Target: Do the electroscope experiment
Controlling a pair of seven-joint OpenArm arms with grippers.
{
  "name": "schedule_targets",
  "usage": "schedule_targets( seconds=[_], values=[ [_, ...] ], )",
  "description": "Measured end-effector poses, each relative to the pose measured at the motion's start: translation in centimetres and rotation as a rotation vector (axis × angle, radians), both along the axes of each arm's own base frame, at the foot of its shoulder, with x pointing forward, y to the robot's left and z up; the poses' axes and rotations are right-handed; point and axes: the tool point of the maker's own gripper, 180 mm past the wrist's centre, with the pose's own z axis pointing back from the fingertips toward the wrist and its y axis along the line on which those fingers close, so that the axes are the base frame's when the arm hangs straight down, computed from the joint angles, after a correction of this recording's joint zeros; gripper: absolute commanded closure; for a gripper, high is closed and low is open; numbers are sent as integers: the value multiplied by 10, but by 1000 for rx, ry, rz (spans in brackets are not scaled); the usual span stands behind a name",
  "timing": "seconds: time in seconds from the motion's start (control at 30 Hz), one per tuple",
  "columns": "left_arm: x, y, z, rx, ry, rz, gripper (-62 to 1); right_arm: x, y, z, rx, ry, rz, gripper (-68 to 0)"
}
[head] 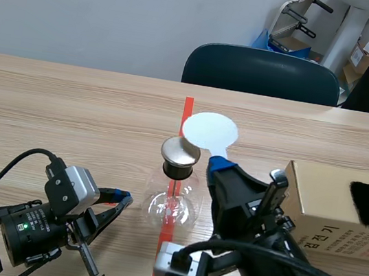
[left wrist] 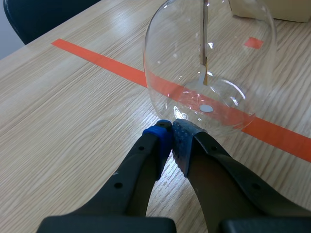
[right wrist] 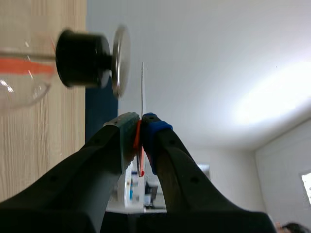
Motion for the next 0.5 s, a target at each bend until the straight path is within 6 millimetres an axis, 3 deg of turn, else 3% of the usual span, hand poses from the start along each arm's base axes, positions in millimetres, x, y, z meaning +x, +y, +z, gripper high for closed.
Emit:
schedule_targets(
  seconds=[0.27, 0.5],
  values=[
    [0, 0, 0, 0, 0, 0, -40, -16, 20, -2, -12, 6, 142, -20],
    [0, 0, 0, 0, 0, 0, -40, -20, 24, -3, -15, 7, 170, -20]
  ],
)
